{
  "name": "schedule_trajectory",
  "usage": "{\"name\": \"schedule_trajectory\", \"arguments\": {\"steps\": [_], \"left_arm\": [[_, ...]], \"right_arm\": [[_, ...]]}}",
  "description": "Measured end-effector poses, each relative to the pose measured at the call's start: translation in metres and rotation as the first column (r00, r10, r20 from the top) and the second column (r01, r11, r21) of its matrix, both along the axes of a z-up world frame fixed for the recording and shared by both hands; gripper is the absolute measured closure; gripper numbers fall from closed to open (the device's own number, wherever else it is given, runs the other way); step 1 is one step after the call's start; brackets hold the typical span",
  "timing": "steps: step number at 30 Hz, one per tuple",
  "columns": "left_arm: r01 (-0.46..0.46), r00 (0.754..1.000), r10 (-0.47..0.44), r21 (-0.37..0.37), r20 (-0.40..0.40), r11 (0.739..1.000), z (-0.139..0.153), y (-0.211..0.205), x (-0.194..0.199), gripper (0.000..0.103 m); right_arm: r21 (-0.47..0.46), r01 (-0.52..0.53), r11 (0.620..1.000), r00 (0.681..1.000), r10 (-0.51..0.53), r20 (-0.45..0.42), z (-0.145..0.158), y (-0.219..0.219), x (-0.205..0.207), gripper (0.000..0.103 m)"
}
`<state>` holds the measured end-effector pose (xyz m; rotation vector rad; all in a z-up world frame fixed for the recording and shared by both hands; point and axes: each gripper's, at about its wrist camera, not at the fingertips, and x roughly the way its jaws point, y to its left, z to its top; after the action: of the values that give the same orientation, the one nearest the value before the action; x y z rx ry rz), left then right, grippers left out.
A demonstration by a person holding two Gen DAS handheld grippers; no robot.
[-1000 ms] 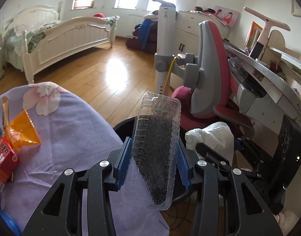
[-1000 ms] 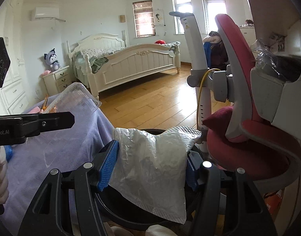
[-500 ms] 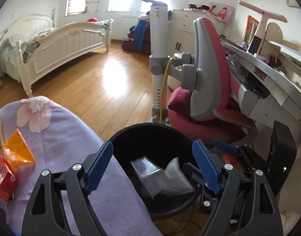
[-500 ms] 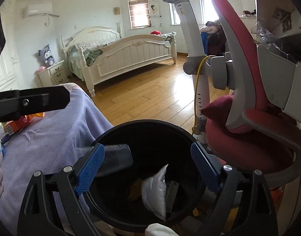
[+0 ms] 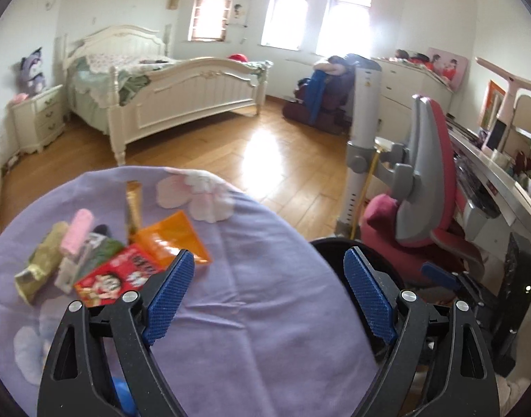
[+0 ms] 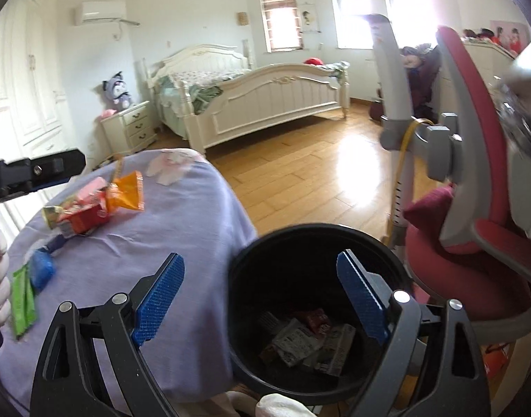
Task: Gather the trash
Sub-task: 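Carry the bag and tray over the black bin and release both, then move both open tools back over the table, then grasp the pale yellow snack bag with the left tool while the right tool grasps the gold wrapper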
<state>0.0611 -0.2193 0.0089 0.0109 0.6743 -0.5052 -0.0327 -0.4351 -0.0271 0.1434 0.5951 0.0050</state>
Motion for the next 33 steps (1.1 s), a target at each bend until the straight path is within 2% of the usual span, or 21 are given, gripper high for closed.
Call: {"name": "schedule_trajectory", "arguments": {"steps": [5, 9, 11, 14, 17, 22, 24, 27, 31, 32, 33], "left_arm": [[-0.135, 0.991, 0.135, 0.017, 0.002, 0.991, 0.008, 0.092, 0.015, 0.016], [-0.254, 0.967, 0.255, 0.082, 0.003, 0.964, 0.008, 0.167, 0.037, 0.016], [-0.279, 0.96, 0.281, 0.089, -0.005, 0.956, 0.005, 0.196, 0.048, 0.016], [-0.27, 0.961, 0.275, 0.13, -0.027, 0.954, -0.007, 0.222, 0.064, 0.016], [-0.227, 0.97, 0.236, 0.145, -0.052, 0.963, -0.019, 0.233, 0.079, 0.016], [-0.134, 0.984, 0.154, 0.195, -0.091, 0.972, -0.043, 0.225, 0.106, 0.016], [-0.113, 0.983, 0.141, 0.223, -0.117, 0.968, -0.054, 0.217, 0.117, 0.017], [-0.093, 0.982, 0.129, 0.236, -0.141, 0.967, -0.064, 0.214, 0.131, 0.025], [-0.106, 0.967, 0.156, 0.242, -0.2, 0.964, -0.077, 0.216, 0.15, 0.033], [-0.104, 0.966, 0.156, 0.24, -0.207, 0.965, -0.079, 0.216, 0.152, 0.04], [-0.1, 0.966, 0.151, 0.237, -0.209, 0.966, -0.08, 0.216, 0.155, 0.052]], "right_arm": [[-0.021, -0.121, 0.992, 0.992, 0.122, 0.018, 0.024, 0.041, 0.022, 0.014], [-0.033, -0.206, 0.978, 0.978, 0.207, 0.021, 0.046, 0.074, 0.051, 0.017], [-0.067, -0.23, 0.971, 0.973, 0.231, 0.018, 0.056, 0.093, 0.067, 0.021], [-0.114, -0.287, 0.951, 0.957, 0.289, 0.004, 0.065, 0.126, 0.092, 0.028], [-0.091, -0.348, 0.933, 0.937, 0.346, -0.035, 0.067, 0.15, 0.123, 0.032], [-0.102, -0.396, 0.913, 0.915, 0.383, -0.124, 0.054, 0.183, 0.177, 0.052], [-0.057, -0.406, 0.912, 0.905, 0.392, -0.166, 0.047, 0.187, 0.201, 0.052], [-0.002, -0.404, 0.915, 0.891, 0.393, -0.228, 0.035, 0.19, 0.233, 0.052], [0.047, -0.386, 0.921, 0.875, 0.382, -0.297, 0.013, 0.192, 0.258, 0.052], [0.048, -0.376, 0.925, 0.874, 0.372, -0.312, 0.008, 0.193, 0.262, 0.052], [0.056, -0.375, 0.925, 0.871, 0.372, -0.32, 0.005, 0.194, 0.264, 0.052]]}}
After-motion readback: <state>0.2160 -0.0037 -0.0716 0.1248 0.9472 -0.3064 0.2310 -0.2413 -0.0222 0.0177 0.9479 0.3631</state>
